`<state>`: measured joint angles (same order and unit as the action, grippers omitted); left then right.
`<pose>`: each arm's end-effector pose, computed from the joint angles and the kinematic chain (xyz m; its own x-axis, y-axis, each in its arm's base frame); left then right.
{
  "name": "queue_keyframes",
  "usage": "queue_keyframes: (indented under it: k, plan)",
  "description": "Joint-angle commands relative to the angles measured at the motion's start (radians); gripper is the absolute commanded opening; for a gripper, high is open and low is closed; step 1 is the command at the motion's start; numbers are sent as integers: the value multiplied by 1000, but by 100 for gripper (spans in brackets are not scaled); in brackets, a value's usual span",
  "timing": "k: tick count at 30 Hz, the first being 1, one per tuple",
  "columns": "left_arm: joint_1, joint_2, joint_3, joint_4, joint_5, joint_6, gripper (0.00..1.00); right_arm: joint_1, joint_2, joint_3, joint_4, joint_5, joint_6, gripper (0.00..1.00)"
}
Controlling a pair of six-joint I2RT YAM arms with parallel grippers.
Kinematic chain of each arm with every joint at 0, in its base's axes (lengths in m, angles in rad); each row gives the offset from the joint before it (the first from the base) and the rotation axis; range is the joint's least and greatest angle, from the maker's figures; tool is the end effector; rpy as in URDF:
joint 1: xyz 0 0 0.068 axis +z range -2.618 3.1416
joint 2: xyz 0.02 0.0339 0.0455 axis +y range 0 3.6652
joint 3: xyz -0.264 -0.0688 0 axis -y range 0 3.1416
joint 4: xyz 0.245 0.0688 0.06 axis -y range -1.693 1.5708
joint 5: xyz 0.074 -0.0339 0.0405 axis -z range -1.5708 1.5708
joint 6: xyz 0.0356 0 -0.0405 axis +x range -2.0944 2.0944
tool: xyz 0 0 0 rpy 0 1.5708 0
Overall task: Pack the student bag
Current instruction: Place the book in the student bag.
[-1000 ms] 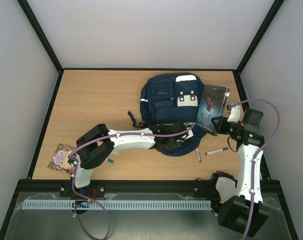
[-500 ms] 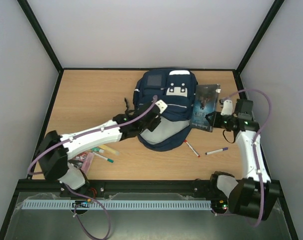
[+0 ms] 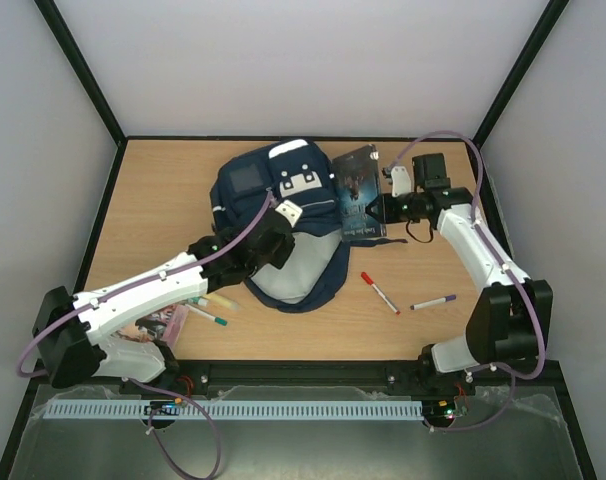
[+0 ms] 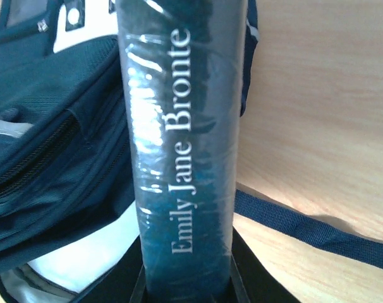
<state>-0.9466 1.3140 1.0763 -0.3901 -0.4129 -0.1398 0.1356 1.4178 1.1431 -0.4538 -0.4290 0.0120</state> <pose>0.1819 -0.2282 0.3068 -0.4171 0.3606 -0.8343 0.5002 0.8575 0.1206 0.3064 0.0567 0.2949 -0.6648 -0.0797 -0.7428 -0.4225 0.8601 0.2859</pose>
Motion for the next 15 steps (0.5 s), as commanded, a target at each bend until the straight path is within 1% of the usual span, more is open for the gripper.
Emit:
queue_keyframes:
  k: [1,3,5,9,12,13,15]
  plan:
    - [50,18,61,48,-18,-26,2,4,-59,165,23,-55,1,1]
    - [102,37,67,63,41,-21,2,-8,-125,191,-4,-60,-1,1]
    - [147,51,71,75,71,-22,2,-7,-186,209,-69,-89,-16,1]
    - [223,52,74,103,115,-20,2,-8,-270,208,-225,-237,-91,1]
    - [295,72,97,110,180,-27,2,-7,-317,174,-345,-371,-211,1]
    - [313,79,108,113,202,-32,2,-8,-331,163,-389,-441,-255,1]
    - [341,91,126,122,235,-41,3,-6,-348,146,-485,-544,-382,1]
